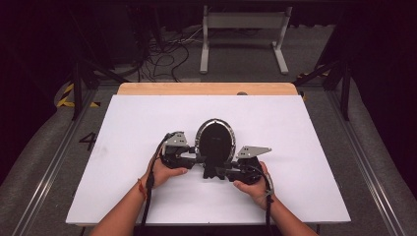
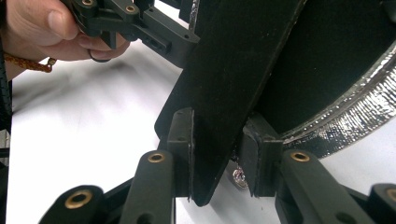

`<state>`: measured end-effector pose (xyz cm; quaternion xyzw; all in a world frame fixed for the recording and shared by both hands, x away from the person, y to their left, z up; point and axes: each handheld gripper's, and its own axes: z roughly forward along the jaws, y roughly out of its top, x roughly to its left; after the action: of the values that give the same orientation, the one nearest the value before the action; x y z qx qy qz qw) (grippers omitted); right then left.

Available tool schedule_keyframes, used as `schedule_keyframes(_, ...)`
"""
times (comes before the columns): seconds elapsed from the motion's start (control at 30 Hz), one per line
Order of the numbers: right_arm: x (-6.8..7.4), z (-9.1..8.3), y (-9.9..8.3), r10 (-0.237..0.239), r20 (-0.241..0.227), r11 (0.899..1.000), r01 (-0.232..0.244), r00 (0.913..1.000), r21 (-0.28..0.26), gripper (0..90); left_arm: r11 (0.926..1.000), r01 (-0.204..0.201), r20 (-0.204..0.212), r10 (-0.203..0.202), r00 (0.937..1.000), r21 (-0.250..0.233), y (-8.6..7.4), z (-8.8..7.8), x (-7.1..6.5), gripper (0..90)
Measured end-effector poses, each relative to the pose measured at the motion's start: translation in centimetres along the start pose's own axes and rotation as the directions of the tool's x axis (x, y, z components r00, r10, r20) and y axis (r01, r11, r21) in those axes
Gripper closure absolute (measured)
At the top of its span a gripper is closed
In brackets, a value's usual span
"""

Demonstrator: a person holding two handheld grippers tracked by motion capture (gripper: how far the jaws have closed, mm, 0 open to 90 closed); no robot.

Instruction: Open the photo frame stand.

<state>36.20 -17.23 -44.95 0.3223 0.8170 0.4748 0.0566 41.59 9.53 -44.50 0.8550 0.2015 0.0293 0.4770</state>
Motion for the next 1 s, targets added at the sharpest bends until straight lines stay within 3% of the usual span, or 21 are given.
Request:
schedule_keyframes(0.13,0.0,0.0,0.0,-0.002,0.001,1.0,0.002,1.0,0.001,67.9,1.0,-0.007,-0.011,0.007,0.9999,0.002,0.1,0.0,-0.2,57.4)
schedule_keyframes(0.27,0.1,-0.1,0.1,-0.022,0.025,1.0,0.022,0.9994,0.008,68.7,0.9995,-0.032,-0.056,0.032,0.9979,0.0,0.3,0.0,-0.8,58.2)
schedule_keyframes(0.4,0.1,0.0,0.1,-0.034,0.047,0.999,0.034,0.9983,0.011,70.6,0.9978,-0.066,-0.103,0.065,0.9925,-0.006,0.6,0.1,-1.2,58.7)
schedule_keyframes(0.53,0.0,0.0,0.3,-0.031,0.064,1.0,0.031,0.9975,0.003,70.0,0.997,-0.074,-0.137,0.07,0.9881,-0.023,0.6,0.1,-1.5,59.1)
schedule_keyframes(0.67,-0.2,-0.2,0.4,-0.016,0.052,1.0,0.017,0.9985,-0.008,69.9,0.9943,-0.101,-0.179,0.094,0.9794,-0.032,0.6,-0.1,-1.9,60.8)
schedule_keyframes(0.87,-0.1,-0.6,0.5,-0.016,0.041,1.0,0.017,0.999,-0.024,71.1,0.9903,-0.132,-0.206,0.12,0.9712,-0.045,0.5,-0.5,-2.4,63.3)
schedule_keyframes(1.0,-0.2,-0.8,0.5,-0.011,-0.005,0.999,0.01,0.9999,-0.033,72.7,0.9901,-0.132,-0.201,0.119,0.9722,-0.049,0.2,-0.6,-2.4,64.1)
